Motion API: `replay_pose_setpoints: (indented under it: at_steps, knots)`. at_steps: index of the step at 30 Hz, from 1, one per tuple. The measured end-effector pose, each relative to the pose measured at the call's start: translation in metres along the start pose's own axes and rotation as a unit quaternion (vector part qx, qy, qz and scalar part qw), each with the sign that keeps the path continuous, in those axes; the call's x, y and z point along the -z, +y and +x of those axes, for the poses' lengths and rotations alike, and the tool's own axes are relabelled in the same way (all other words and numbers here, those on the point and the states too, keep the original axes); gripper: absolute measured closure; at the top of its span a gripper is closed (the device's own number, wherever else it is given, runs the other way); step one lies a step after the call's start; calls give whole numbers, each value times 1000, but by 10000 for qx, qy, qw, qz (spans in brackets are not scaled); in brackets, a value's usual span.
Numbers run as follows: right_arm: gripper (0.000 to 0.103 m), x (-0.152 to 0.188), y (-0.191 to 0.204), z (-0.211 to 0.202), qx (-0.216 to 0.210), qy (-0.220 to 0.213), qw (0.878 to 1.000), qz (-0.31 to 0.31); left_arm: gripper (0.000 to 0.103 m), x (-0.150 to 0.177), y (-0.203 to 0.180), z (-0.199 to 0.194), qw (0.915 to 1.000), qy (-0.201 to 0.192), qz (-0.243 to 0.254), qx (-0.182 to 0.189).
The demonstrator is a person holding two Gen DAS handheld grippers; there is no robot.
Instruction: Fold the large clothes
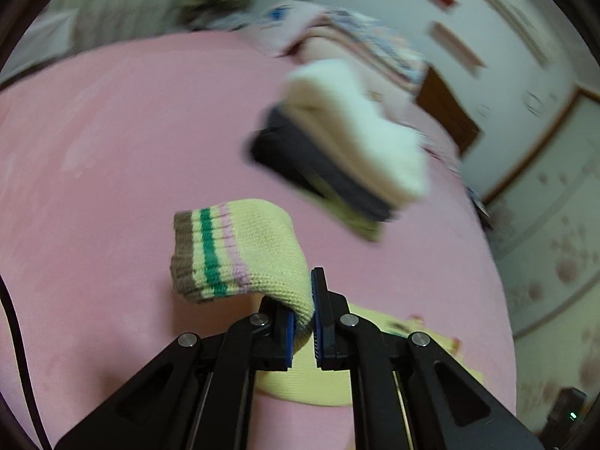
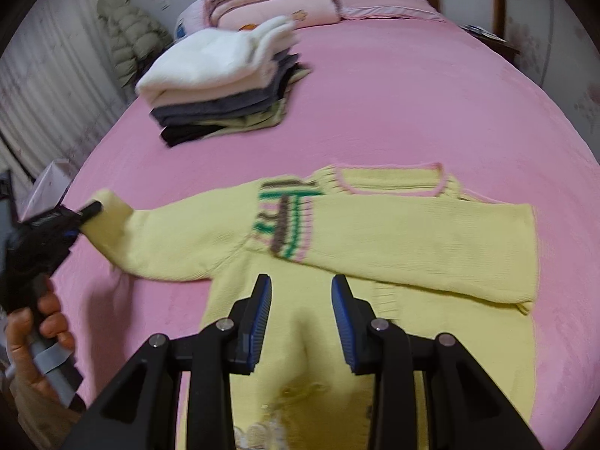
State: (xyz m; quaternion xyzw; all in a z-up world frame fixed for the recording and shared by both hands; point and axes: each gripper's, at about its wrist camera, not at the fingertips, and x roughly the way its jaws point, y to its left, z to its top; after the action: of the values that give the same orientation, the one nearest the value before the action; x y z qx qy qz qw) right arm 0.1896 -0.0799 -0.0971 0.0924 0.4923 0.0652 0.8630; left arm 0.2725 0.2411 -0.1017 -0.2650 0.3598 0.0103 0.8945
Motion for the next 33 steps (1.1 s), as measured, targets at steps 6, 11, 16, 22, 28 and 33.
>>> replay_pose_setpoints:
  at_steps: [6,11,16,22,28,33]
  knots:
    - [70,0,-51,-17,129,-210,9985,486,97,23,-112,20,9926,344,1043,512]
    - [70,10,-92,-23,262,-189,9962,810,93,83,-175,78,9737,1326,1819,354]
    - [70,21,-122,-23,456,-129,9943,960,62,138,-194,119,9504,2155,2242,97]
    - [70,24,-140,-18,204,1,9927,1187,29,132,-186,98,9536,2085,2148,324]
    - [70,13,-129,-12,-302,78,9931,1131,21,101,-125,44,9748,1623,1516,200]
    - [70,-4,-103,4,-540,139,9953,787,21,88,-67,29,9840,1413,1055,-243]
